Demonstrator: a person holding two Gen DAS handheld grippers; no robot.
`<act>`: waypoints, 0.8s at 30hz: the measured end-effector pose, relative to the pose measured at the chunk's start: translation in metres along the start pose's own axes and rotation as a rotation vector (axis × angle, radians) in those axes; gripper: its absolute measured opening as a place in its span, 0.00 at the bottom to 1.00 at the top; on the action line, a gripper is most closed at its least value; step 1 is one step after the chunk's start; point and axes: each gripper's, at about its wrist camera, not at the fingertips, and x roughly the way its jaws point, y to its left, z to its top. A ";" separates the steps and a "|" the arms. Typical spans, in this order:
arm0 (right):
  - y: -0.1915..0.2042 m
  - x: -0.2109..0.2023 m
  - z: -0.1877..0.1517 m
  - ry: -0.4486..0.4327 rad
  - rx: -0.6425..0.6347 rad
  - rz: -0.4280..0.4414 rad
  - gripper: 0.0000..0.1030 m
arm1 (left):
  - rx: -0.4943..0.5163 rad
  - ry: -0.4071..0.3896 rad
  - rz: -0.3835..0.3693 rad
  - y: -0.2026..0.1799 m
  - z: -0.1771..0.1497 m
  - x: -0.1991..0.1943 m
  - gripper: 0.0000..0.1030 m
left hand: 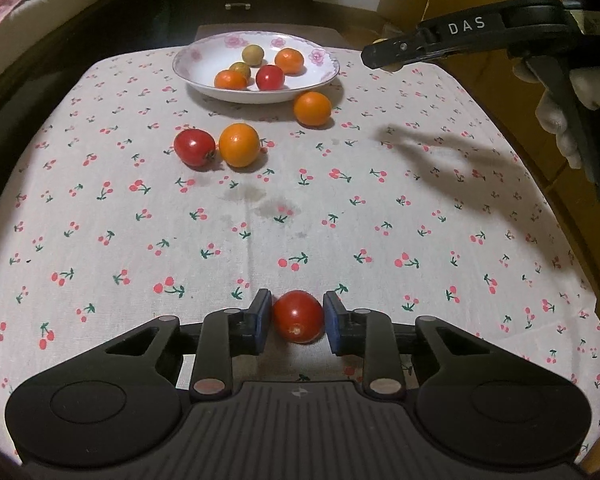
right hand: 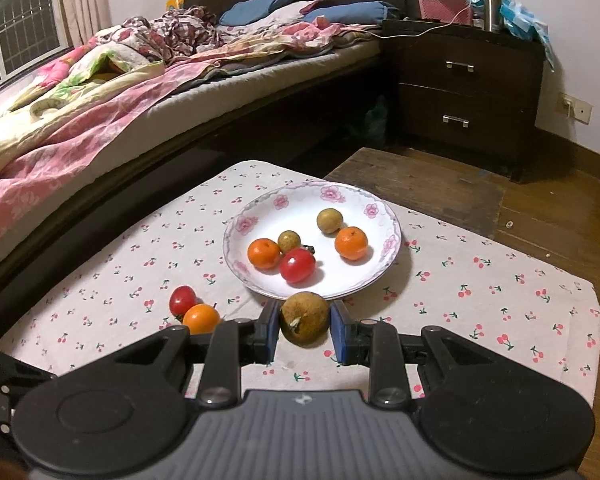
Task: Organize fruits
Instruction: 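Carry the tomato and brown fruit over the white bowl with both grippers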
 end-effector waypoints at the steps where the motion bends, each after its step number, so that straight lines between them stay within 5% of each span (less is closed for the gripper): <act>1: 0.000 0.000 -0.001 0.003 0.000 0.001 0.18 | 0.000 0.000 0.000 0.000 0.000 0.000 0.34; 10: 0.005 0.011 -0.003 0.027 -0.018 0.017 0.18 | -0.026 -0.076 -0.024 0.001 0.022 -0.009 0.33; 17: 0.010 0.025 0.015 0.009 -0.032 0.027 0.18 | -0.064 -0.193 -0.001 0.014 0.094 -0.001 0.33; 24: 0.003 0.052 0.039 -0.022 -0.023 0.008 0.18 | -0.096 -0.227 0.045 0.027 0.146 0.037 0.34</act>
